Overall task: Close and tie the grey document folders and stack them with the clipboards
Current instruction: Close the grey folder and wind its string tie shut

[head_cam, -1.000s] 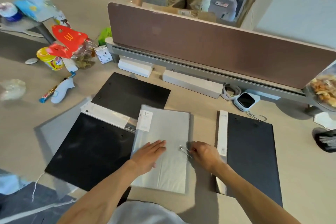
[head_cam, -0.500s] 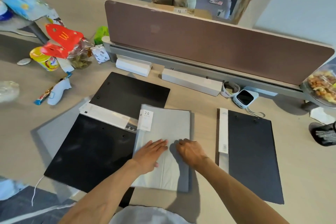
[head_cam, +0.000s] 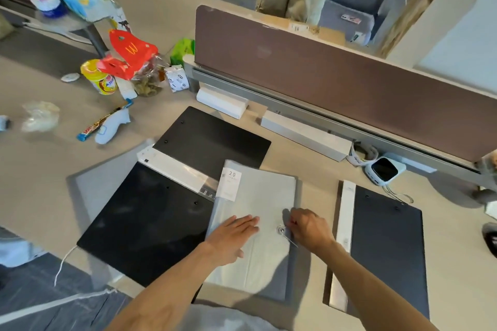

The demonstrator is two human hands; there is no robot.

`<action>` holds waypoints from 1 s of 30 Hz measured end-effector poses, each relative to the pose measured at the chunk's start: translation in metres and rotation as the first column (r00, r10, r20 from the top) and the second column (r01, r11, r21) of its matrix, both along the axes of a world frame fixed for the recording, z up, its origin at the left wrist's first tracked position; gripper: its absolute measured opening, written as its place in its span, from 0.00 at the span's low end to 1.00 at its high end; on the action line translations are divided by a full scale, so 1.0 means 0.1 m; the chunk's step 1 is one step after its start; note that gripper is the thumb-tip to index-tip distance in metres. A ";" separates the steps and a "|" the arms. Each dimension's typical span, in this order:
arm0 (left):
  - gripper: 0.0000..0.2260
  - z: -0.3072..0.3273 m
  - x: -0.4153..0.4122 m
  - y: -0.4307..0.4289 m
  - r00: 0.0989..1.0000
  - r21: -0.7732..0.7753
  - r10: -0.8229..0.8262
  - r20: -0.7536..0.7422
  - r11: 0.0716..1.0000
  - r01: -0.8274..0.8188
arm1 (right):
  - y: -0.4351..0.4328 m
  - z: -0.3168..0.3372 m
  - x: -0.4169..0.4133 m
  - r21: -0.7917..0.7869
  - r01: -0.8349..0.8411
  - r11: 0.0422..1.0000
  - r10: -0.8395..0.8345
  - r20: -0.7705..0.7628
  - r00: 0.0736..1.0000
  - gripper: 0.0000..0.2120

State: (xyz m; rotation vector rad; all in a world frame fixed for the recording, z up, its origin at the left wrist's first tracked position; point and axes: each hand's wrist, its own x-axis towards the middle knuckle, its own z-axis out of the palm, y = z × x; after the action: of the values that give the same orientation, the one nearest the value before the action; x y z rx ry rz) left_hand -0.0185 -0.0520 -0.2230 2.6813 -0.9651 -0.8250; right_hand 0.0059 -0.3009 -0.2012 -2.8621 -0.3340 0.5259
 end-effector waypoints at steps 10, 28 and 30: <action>0.32 0.04 0.02 -0.03 0.999 0.064 -0.052 0.008 0.997 0.051 | -0.04 -0.10 -0.46 0.028 -0.180 0.983 0.168 0.235 0.957 0.06; 0.33 0.06 0.00 -0.07 0.995 0.128 -0.093 0.040 0.988 0.087 | 0.14 -0.06 -0.57 0.143 0.055 0.988 -0.068 0.090 0.994 0.09; 0.33 0.08 0.01 -0.07 0.995 0.125 -0.098 0.024 0.988 0.094 | 0.14 -0.02 -0.58 0.113 0.027 0.993 -0.036 0.079 0.996 0.09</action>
State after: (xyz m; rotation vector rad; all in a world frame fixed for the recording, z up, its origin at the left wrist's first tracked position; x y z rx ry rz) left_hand -0.0173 -0.0587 -0.2152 2.7775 -1.0918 -0.8938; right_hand -0.0516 -0.2868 -0.2027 -2.7803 -0.3202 0.3733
